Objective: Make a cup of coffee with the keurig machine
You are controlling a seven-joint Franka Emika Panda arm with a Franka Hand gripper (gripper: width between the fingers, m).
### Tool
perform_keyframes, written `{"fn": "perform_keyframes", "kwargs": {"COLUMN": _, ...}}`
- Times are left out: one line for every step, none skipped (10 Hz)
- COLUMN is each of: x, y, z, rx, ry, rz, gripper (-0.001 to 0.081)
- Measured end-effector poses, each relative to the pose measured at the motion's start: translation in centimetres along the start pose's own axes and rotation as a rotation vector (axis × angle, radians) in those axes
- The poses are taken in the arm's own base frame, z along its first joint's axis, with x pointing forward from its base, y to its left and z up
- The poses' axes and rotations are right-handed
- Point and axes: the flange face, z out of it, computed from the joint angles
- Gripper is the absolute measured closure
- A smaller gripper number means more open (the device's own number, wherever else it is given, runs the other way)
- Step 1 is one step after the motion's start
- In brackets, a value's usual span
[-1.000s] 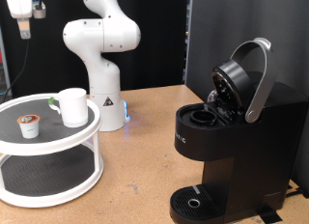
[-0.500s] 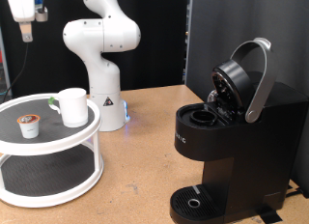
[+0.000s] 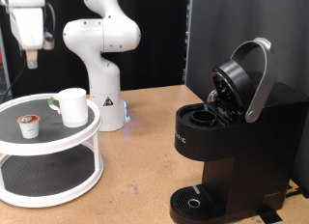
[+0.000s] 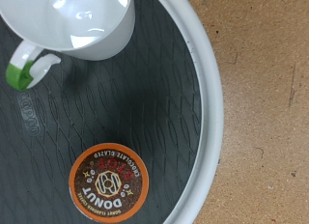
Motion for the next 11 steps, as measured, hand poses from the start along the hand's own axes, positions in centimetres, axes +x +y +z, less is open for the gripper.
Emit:
{"fn": "perform_keyframes", "kwargs": {"x": -0.1, "y": -0.1, "z": 1.1, "rx": 0.001, "ry": 0.001, "rz": 0.001, "gripper": 0.0003}}
{"fn": "perform_keyframes", "kwargs": {"x": -0.2, "y": -0.2, "z": 2.0, "rx": 0.001, "ry": 0.004, "rz": 0.006, "gripper": 0.0003}}
{"fn": "perform_keyframes", "kwargs": {"x": -0.5, "y": -0.3, "z": 2.7, "rx": -0.002, "ry": 0.011, "rz": 0.012, "gripper": 0.0003}}
{"fn": "perform_keyframes", "kwargs": {"x": -0.8, "y": -0.4, "z": 3.4, "rx": -0.008, "ry": 0.02, "rz": 0.021, "gripper": 0.0003}}
{"fn": "perform_keyframes", "kwargs": {"x": -1.3, "y": -0.6, "z": 4.1, "rx": -0.008, "ry": 0.027, "rz": 0.033, "gripper": 0.0003}}
{"fn": "perform_keyframes", "kwargs": {"x": -1.6, "y": -0.7, "z": 4.8, "rx": -0.003, "ry": 0.029, "rz": 0.043, "gripper": 0.0003}}
{"fn": "perform_keyframes", "kwargs": {"x": -1.8, "y": -0.7, "z": 5.6, "rx": 0.0, "ry": 0.024, "rz": 0.048, "gripper": 0.0003}}
{"fn": "perform_keyframes", "kwargs": {"x": -1.9, "y": -0.8, "z": 6.5, "rx": 0.001, "ry": 0.012, "rz": 0.047, "gripper": 0.0003}}
{"fn": "perform_keyframes", "kwargs": {"x": -1.9, "y": -0.8, "z": 7.4, "rx": 0.004, "ry": -0.003, "rz": 0.041, "gripper": 0.0003}}
{"fn": "perform_keyframes", "kwargs": {"x": -1.9, "y": -0.9, "z": 8.3, "rx": 0.009, "ry": -0.017, "rz": 0.034, "gripper": 0.0003}}
{"fn": "perform_keyframes", "kwargs": {"x": -1.9, "y": -0.9, "z": 9.2, "rx": 0.005, "ry": -0.026, "rz": 0.028, "gripper": 0.0003}}
